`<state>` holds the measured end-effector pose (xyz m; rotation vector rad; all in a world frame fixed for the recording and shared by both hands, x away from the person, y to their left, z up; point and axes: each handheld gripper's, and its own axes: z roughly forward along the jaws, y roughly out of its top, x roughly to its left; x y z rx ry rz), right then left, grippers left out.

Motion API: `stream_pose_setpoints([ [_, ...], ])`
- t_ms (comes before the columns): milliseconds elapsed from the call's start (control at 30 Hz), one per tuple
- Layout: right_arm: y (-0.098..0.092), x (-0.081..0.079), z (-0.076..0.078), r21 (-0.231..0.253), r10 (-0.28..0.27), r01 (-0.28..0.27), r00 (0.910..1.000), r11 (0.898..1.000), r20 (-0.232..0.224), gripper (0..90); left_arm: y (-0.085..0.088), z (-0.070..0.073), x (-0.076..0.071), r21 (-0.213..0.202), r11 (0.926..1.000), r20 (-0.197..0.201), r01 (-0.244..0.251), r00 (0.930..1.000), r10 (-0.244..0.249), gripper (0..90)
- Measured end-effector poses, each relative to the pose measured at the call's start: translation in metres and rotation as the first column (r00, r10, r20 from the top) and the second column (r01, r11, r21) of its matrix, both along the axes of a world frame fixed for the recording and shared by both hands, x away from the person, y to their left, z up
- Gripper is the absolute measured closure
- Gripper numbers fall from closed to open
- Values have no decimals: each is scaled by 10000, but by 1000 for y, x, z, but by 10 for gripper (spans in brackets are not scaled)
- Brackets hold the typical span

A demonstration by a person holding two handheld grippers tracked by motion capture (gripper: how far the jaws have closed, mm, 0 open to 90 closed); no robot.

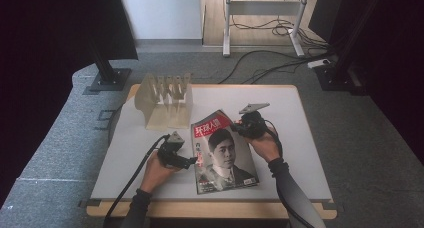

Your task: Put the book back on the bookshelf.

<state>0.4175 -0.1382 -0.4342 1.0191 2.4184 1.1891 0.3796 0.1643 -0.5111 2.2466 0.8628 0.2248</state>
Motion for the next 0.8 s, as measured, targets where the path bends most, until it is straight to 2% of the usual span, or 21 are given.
stream_pose_setpoints([
  [100, 2, -5, 8, -21, 170, -170, 9995, 9999, 264, 861, -3, 1, 3, -294, 9993, -215, 250, 9994, -256, 119],
  [267, 0, -13, 20, 66, 324, -328, 9979, 9994, 563, 861, -9, 1, 8, -260, 9984, -337, 498, 9981, -506, 131],
  [367, -2, -18, 27, 154, 403, -415, 9963, 9990, 763, 861, -10, -1, 11, -659, 9958, -488, 632, 9966, -664, 144],
  [467, -5, -22, 33, 243, 465, -489, 9948, 9985, 905, 861, -10, -3, 13, -800, 9942, -577, 722, 9954, -770, 148],
  [533, -6, -23, 36, 315, 547, -580, 9938, 9978, 970, 861, -11, -3, 13, -950, 9917, -696, 869, 9932, -937, 157],
  [667, -6, -27, 41, 403, 647, -696, 9915, 9968, 1132, 861, -17, -1, 15, -839, 9886, -742, 1249, 9886, -1312, 162],
  [800, -5, -30, 44, 477, 793, -857, 9891, 9952, 1239, 861, -21, -2, 16, -1051, 9819, -955, 1576, 9812, -1677, 177],
])
